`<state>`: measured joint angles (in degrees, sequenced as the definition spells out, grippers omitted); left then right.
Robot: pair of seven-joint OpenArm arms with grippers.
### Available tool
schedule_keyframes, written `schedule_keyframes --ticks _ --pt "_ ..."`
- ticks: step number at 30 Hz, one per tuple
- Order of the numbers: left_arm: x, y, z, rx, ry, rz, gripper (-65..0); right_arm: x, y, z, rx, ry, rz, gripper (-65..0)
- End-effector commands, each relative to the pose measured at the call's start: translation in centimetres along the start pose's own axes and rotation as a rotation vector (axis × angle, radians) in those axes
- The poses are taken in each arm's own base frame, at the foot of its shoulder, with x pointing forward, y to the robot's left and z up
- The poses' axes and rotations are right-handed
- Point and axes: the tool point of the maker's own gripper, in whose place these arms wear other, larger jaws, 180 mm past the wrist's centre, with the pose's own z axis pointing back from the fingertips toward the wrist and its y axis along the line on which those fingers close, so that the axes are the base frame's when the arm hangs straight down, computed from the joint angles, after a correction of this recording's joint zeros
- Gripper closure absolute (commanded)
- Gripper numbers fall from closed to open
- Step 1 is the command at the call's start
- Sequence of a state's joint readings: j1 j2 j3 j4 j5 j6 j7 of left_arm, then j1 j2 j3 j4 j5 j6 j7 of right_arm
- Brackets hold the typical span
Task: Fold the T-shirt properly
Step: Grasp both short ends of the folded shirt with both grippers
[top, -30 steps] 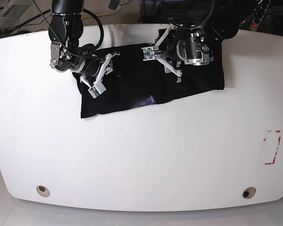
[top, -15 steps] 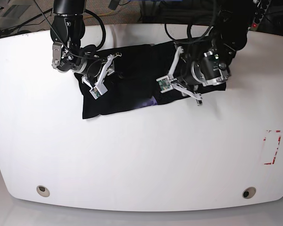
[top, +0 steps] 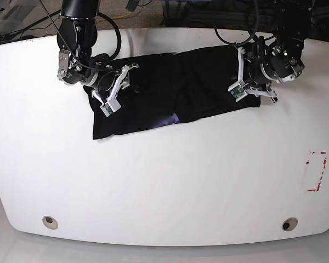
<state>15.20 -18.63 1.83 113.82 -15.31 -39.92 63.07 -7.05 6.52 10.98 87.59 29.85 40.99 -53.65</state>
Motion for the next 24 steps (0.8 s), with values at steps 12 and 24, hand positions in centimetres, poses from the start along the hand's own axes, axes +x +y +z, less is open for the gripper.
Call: schedule_keyframes --ticks 12,24 --pt "-2.8 5.2 -2.6 0.019 0.089 0.07 -16.5 0.3 -2.8 1.2 -0.093 0.032 -0.002 -22.7" --pt "-0.1 7.4 -3.1 0.031 0.082 -0.029 -16.7 5.4 -9.0 8.8 -0.158 -0.198 -0.17 -48.0"
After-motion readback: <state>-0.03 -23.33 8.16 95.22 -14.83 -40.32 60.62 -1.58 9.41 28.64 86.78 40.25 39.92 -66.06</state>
